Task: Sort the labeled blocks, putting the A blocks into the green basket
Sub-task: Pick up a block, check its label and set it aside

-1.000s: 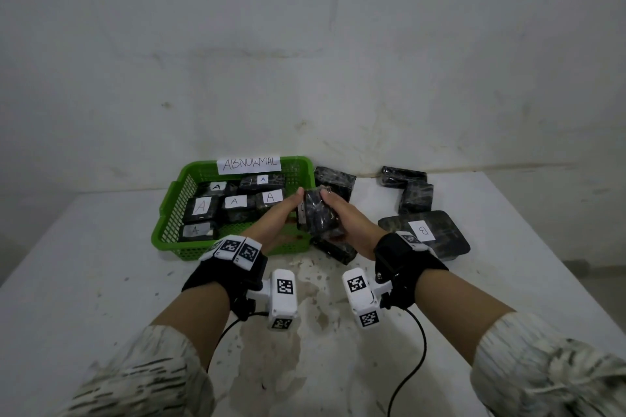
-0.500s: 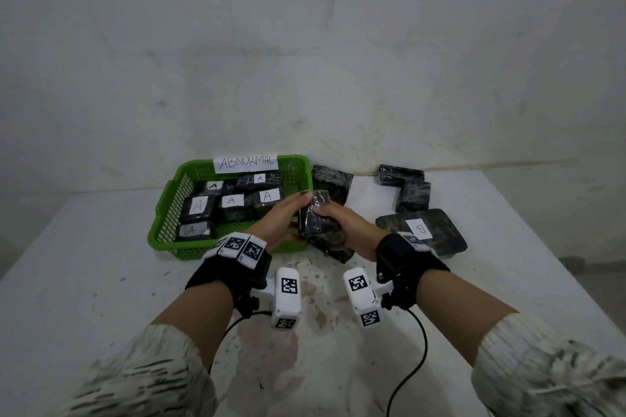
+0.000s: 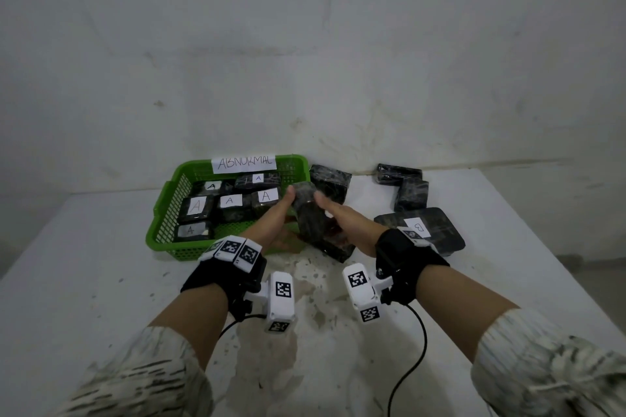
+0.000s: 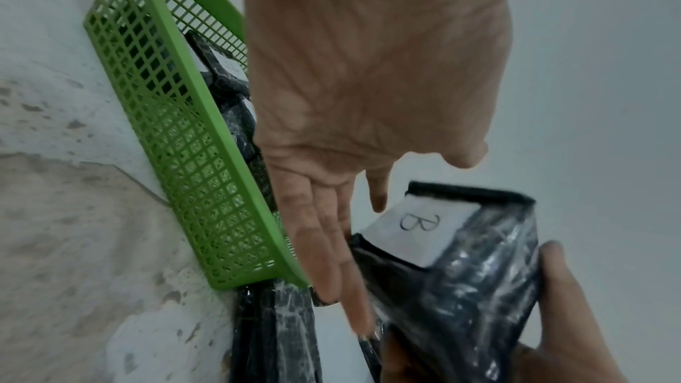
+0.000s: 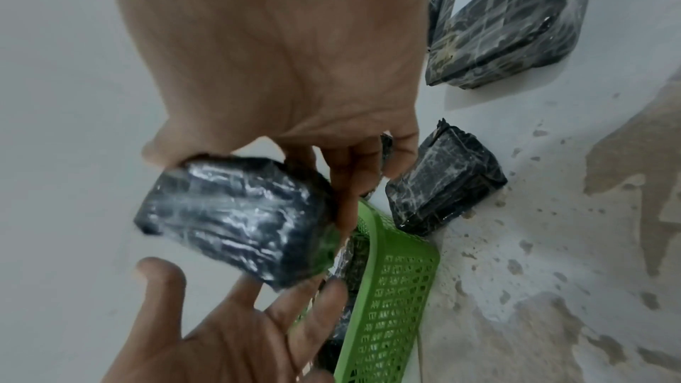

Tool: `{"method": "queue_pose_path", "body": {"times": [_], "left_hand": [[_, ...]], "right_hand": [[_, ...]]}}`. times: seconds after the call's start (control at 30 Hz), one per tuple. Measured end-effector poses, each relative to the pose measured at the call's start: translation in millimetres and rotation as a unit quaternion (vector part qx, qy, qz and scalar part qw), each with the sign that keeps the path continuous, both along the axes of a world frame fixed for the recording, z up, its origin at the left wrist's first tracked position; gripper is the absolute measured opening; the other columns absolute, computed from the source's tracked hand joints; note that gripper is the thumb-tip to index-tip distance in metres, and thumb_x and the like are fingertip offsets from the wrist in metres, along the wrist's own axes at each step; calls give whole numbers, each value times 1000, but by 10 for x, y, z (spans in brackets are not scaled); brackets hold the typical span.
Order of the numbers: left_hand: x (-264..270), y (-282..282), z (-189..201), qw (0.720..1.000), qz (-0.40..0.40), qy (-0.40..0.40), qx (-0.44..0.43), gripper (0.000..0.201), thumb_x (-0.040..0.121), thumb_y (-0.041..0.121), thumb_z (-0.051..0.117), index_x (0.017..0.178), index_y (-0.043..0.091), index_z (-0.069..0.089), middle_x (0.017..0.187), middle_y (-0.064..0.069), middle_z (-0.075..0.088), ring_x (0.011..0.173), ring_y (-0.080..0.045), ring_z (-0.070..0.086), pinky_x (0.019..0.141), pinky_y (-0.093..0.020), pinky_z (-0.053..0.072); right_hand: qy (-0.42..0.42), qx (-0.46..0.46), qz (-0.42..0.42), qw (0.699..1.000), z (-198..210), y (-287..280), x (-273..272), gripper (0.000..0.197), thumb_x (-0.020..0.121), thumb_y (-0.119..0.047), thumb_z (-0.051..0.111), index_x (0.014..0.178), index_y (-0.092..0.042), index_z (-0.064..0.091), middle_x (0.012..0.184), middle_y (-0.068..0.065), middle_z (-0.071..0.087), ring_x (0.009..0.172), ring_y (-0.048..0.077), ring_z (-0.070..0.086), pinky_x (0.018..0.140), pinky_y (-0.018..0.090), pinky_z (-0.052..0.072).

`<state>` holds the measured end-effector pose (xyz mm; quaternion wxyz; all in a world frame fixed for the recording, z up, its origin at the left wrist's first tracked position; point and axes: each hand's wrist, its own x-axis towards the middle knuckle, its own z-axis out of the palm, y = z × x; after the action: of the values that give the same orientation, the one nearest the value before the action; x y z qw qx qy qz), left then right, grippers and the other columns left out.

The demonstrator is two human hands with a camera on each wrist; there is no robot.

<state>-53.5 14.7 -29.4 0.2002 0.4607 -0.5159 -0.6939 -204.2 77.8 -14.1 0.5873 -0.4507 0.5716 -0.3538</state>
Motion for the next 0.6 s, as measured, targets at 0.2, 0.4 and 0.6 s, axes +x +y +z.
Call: {"method": "queue_pose_path", "body": {"times": [0.2,0.4,0.6], "left_hand": [[24,37,-68,996,-35,-77,-39,65,90,59,38,146,37,13,128,-24,53,61,-26,70,55,-32,57],[-8,-7,-142,997,10,-65,-46,49,99,35,39,145,28,23,74,-15,69,39,-17,62,41,-23,52],[31,-38,-106,998,10,-48,-42,48,99,37,39,143,25,28,52,-9,65,42,-18,64,45,-25,54]], "right_hand": [[54,27,-60,996,-3,5,-24,78,91,-69,10,101,-19,68,62,2,62,56,14,56,55,22,43],[-34,72,3,997,-89,-57,-17,82,81,-80,9,53,-14,48,48,2,37,47,16,29,51,27,25],[28,8,1,1000,-144,-75,0,46,95,-59,39,99,-17,57,59,1,43,46,12,36,44,21,29]]}}
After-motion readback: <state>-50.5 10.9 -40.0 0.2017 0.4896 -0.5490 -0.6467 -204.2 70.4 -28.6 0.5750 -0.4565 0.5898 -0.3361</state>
